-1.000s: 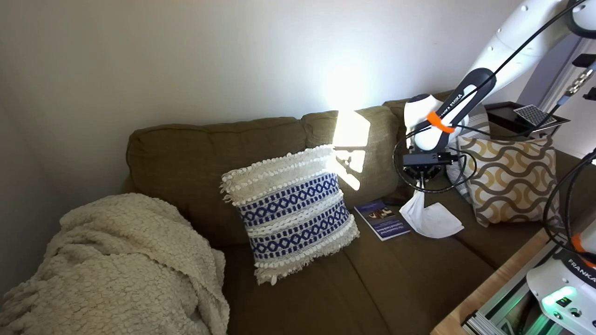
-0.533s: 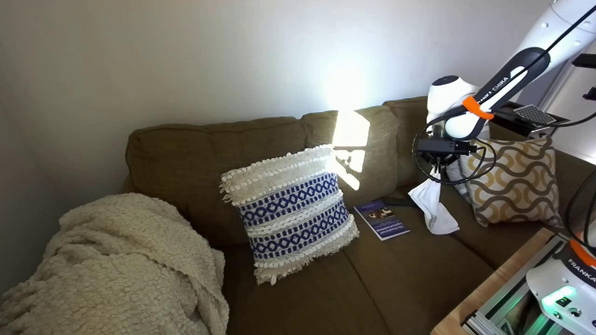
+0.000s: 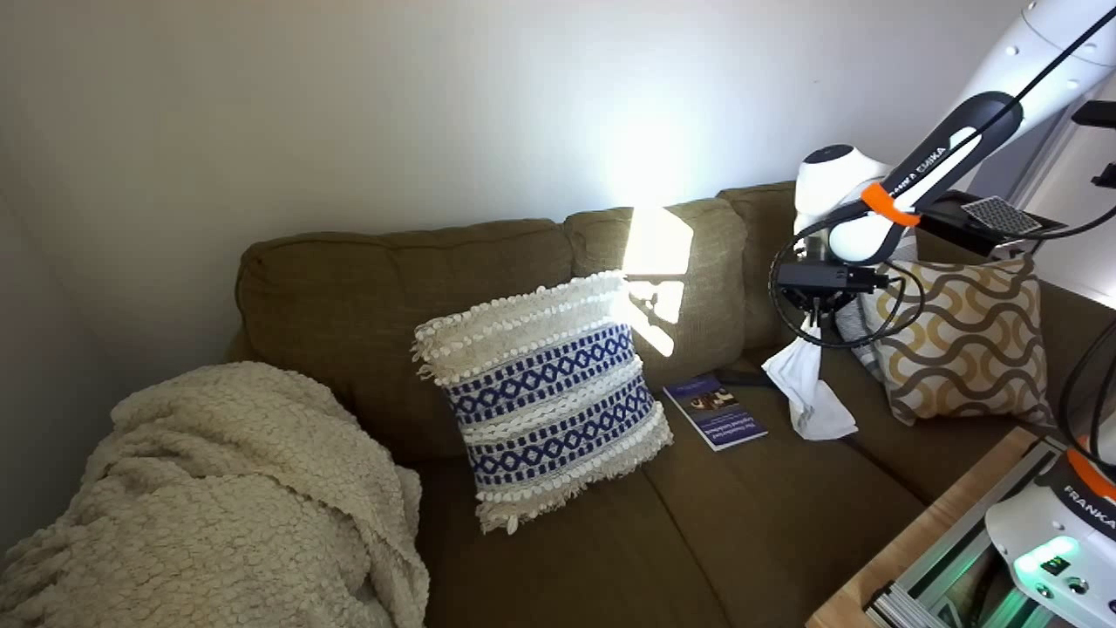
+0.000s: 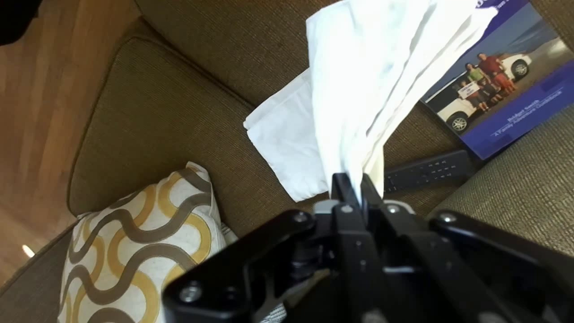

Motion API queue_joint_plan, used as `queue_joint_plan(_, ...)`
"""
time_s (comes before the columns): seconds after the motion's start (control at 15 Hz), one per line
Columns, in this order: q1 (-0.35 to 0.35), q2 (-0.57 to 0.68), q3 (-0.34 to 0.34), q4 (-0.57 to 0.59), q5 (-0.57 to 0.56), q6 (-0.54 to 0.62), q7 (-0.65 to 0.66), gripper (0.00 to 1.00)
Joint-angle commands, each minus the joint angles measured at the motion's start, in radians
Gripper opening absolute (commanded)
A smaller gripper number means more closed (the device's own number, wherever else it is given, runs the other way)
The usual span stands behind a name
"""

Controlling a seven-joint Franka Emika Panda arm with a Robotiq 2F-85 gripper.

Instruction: Hang the white towel on the backrest of the sofa

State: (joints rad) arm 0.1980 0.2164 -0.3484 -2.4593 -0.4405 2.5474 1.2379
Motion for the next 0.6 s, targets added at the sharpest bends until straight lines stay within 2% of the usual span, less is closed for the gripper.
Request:
queue_joint_plan(0.0,-0.065,-0.025,0.046,0.000,-0.041,0.004,0.039,0.01)
queue_joint_plan(0.53,-0.150,-0.109,0.049,0.060,-0.128,0.013,0.124,0.01)
